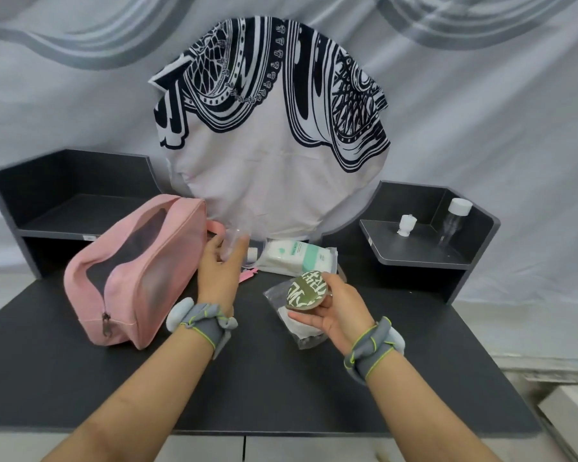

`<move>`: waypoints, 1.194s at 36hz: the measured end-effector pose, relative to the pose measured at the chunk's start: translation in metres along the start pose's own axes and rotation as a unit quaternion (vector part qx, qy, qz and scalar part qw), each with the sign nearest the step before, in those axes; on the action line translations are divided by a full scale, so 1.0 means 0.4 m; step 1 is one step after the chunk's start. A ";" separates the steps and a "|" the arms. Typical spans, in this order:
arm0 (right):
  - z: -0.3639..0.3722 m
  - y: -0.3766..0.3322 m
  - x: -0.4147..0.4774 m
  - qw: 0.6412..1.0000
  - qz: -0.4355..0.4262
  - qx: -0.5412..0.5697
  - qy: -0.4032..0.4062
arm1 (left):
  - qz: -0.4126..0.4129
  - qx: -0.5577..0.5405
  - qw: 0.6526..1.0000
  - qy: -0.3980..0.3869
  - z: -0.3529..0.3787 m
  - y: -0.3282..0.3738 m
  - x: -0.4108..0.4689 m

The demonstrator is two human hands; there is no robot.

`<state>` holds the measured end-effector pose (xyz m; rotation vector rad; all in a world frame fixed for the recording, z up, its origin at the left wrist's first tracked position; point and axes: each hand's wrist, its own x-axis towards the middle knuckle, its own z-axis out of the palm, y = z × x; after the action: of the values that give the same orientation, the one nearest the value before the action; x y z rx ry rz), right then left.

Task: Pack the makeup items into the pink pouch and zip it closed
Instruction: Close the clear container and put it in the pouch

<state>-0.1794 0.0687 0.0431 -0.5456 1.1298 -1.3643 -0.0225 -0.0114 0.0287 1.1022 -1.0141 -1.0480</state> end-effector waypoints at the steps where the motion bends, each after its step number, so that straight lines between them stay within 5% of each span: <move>1: 0.008 0.002 0.004 1.000 -0.004 0.005 0.004 | -0.020 -0.053 0.998 -0.019 -0.003 0.009 -0.001; 9: 0.059 -0.001 0.010 0.993 -0.120 -0.004 -0.010 | -0.222 -0.260 0.929 -0.141 -0.024 0.037 -0.047; 19: 0.119 0.011 0.043 0.961 -0.227 -0.139 0.075 | -0.163 -0.177 0.947 -0.215 -0.023 0.012 -0.119; 33: 0.122 0.022 0.029 0.921 -0.272 -0.277 0.039 | -0.197 -0.196 0.917 -0.287 -0.037 0.023 -0.126; 43: 0.130 0.002 0.001 0.803 -0.405 -0.427 0.095 | -0.174 -0.191 0.923 -0.283 -0.022 0.030 -0.130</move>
<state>-0.1345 0.0533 0.0640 -1.7387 1.7899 -1.5705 -0.0227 0.0422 0.0336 0.6722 -1.0096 -1.8407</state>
